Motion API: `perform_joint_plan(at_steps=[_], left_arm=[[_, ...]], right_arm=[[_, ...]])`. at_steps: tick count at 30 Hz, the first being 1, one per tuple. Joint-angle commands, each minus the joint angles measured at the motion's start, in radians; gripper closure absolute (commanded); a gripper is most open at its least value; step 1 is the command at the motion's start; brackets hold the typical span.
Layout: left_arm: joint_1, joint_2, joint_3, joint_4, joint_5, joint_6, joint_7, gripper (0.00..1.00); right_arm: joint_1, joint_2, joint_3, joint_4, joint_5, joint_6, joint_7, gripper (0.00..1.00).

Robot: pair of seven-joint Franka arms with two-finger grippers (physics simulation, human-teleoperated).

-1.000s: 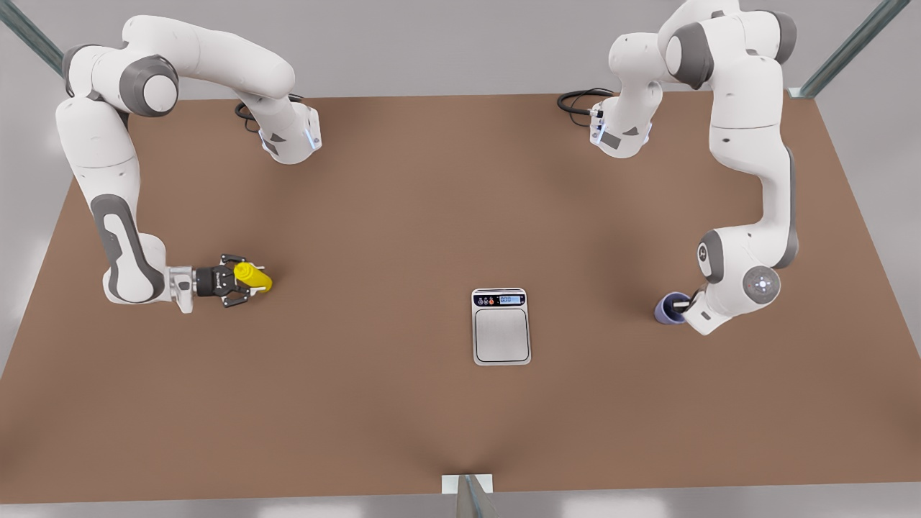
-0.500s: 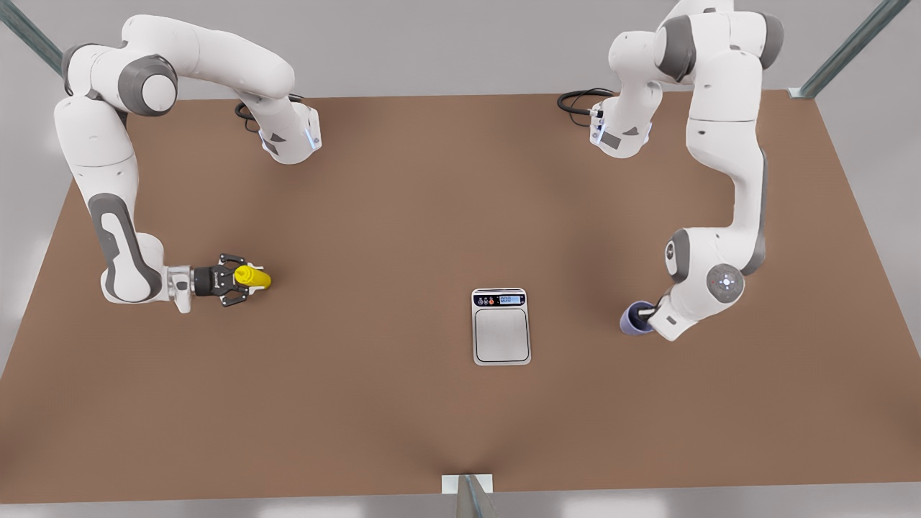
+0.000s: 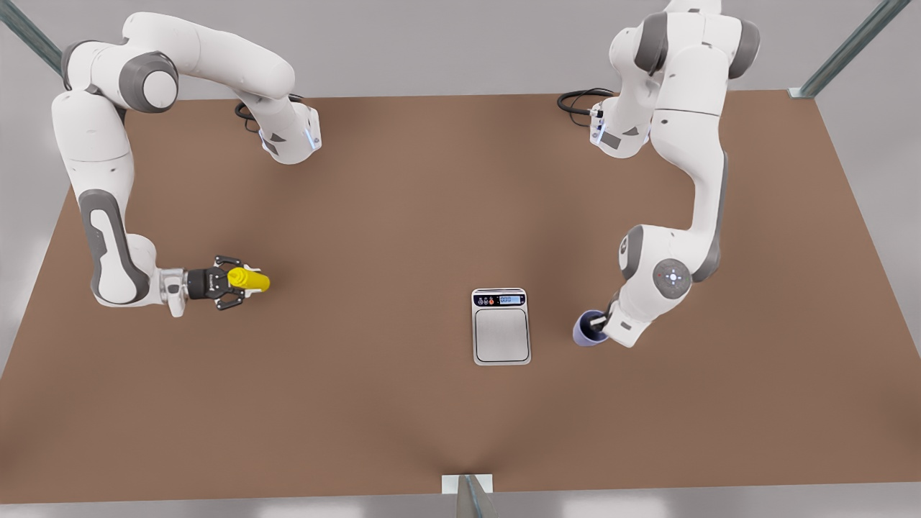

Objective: Move cup to the weight, pick up sauce bottle, pour sauce

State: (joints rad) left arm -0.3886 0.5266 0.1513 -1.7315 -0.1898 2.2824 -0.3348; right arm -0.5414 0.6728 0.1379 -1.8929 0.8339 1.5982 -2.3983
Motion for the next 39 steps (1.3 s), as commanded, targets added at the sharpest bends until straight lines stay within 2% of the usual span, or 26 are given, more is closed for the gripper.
perform_joint_plan(at_steps=[1, 4, 14, 20, 22, 23, 24, 25, 29, 33, 35, 39], left_arm=[[-0.001, 0.003, -0.001, 0.004, -0.053, 0.0, -0.003, 0.79], [-0.012, 0.047, -0.045, 0.116, -0.053, -0.064, -0.133, 0.79], [-0.158, 0.161, -0.044, 0.267, -0.036, -0.081, -0.371, 0.79], [-0.225, 0.22, -0.042, 0.317, -0.033, -0.078, -0.452, 0.79], [-0.23, 0.22, -0.042, 0.317, -0.033, -0.078, -0.452, 0.68], [-0.234, 0.22, -0.042, 0.317, -0.033, -0.077, -0.458, 0.58], [-0.234, 0.223, -0.042, 0.317, -0.033, -0.075, -0.458, 0.32], [-0.234, 0.223, -0.042, 0.317, -0.033, -0.074, -0.458, 0.13], [-0.234, 0.225, -0.042, 0.317, -0.034, -0.069, -0.458, 0.0], [-0.234, 0.2, -0.042, 0.332, -0.037, -0.084, -0.472, 0.0], [-0.234, 0.159, -0.041, 0.332, -0.034, -0.161, -0.464, 0.0], [-0.227, 0.081, 0.004, 0.332, -0.039, -0.256, -0.395, 0.0]], right_arm=[[0.0, 0.001, 0.0, 0.0, 0.001, 0.0, 0.001, 0.41], [0.001, -0.001, 0.005, 0.0, 0.008, 0.002, 0.007, 0.41], [0.017, 0.002, 0.016, -0.002, 0.024, 0.011, 0.008, 0.41], [0.097, -0.024, 0.02, -0.006, 0.091, 0.069, 0.051, 0.41], [0.117, -0.073, 0.02, -0.057, 0.162, 0.157, 0.054, 0.41], [0.133, -0.101, 0.022, -0.089, 0.197, 0.195, 0.054, 0.41], [0.161, -0.117, 0.022, -0.115, 0.264, 0.243, 0.053, 0.41], [0.179, -0.133, 0.022, -0.13, 0.306, 0.273, 0.053, 0.41], [0.305, -0.222, 0.023, -0.199, 0.534, 0.473, 0.05, 0.41], [0.457, -0.271, 0.023, -0.195, 0.568, 0.701, 0.097, 0.42], [0.471, -0.265, 0.022, -0.176, 0.568, 0.723, 0.116, 0.42], [0.618, -0.291, 0.019, -0.141, 0.548, 0.868, 0.263, 0.42]])
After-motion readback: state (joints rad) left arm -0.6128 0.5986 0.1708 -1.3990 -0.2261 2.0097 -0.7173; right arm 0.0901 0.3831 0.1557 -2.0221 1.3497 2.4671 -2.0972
